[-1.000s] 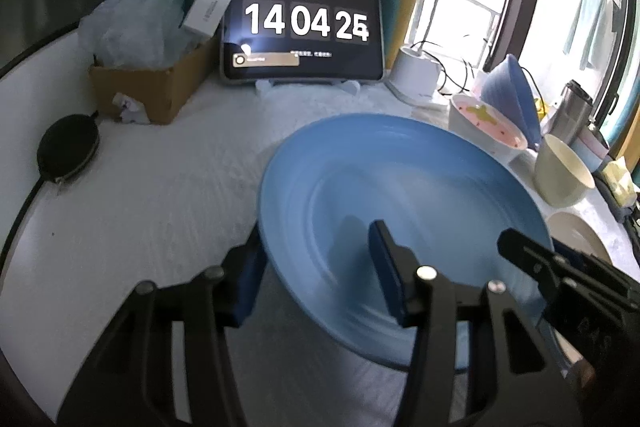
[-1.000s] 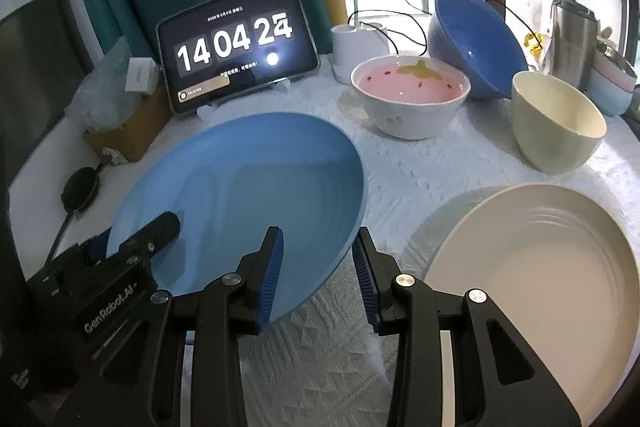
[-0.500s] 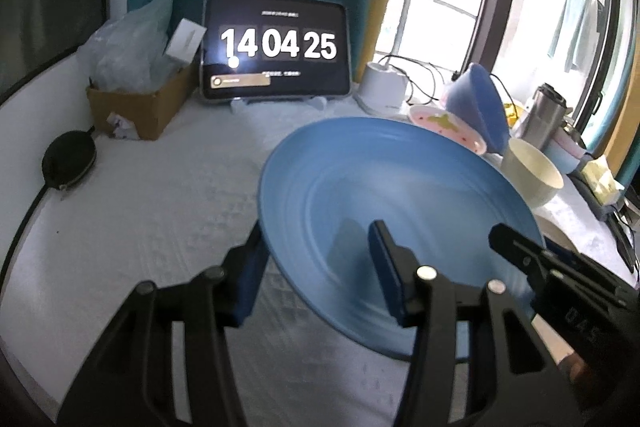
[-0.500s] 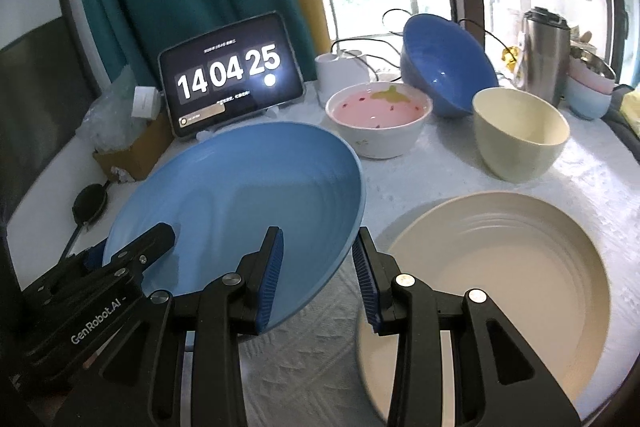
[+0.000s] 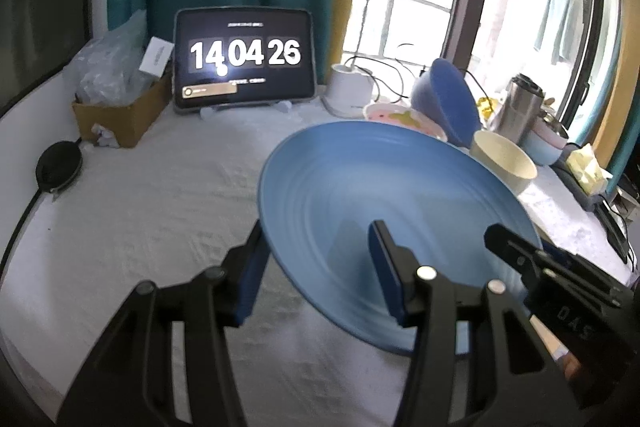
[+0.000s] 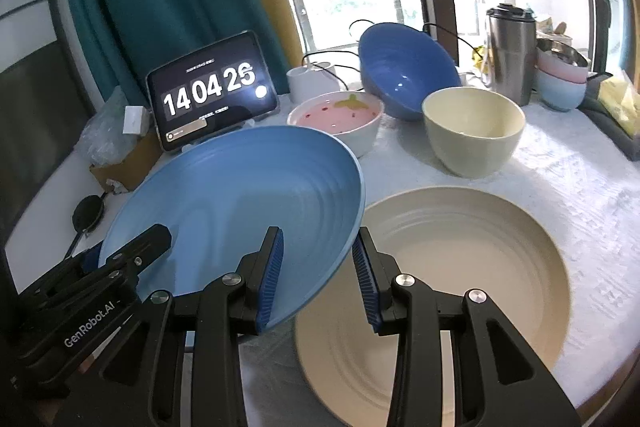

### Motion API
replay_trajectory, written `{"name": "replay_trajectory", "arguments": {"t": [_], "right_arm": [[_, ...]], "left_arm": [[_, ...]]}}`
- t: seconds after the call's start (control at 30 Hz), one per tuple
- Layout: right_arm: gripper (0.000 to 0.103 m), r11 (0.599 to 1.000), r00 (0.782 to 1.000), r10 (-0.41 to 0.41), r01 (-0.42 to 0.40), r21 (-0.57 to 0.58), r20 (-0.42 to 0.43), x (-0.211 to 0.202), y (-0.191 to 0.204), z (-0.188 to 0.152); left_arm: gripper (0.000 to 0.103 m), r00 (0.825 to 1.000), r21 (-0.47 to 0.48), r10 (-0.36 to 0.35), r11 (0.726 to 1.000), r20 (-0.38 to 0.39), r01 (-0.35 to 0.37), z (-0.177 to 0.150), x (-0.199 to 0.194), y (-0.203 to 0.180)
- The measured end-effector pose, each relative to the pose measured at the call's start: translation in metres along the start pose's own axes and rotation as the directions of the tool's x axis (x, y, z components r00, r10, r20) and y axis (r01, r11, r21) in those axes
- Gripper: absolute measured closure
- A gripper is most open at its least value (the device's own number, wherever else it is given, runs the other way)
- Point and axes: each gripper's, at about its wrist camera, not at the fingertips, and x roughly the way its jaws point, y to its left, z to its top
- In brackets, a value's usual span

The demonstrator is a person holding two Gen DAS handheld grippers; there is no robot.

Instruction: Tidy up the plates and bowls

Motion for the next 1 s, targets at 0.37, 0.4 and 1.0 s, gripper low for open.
{"name": "replay_trajectory", "arguments": {"t": [0.37, 0.4, 1.0], "right_arm": [[0.065, 0.999, 0.999, -0.021, 0.02, 0.037, 0.028, -0.025, -0.035, -0.002], [0.065, 0.999, 0.999, -0.024, 0.023, 0.041, 0.031, -0.026, -0.037, -0.002], [0.065, 0.991, 0.996, -0.076, 0.07, 0.113, 0.046, -0.048, -0.091, -0.016]], "left_arm": [[0.052, 1.0, 0.04, -0.024, 0.999, -0.002, 0.024, -0.005, -0.007, -0.036], [0.052, 1.0, 0.046, -0.029, 0.999, -0.004, 0.029, -0.006, -0.007, -0.04], [0.052, 0.997, 0.117, -0.072, 0.99, -0.043, 0.076, -0.02, -0.005, -0.093]]}}
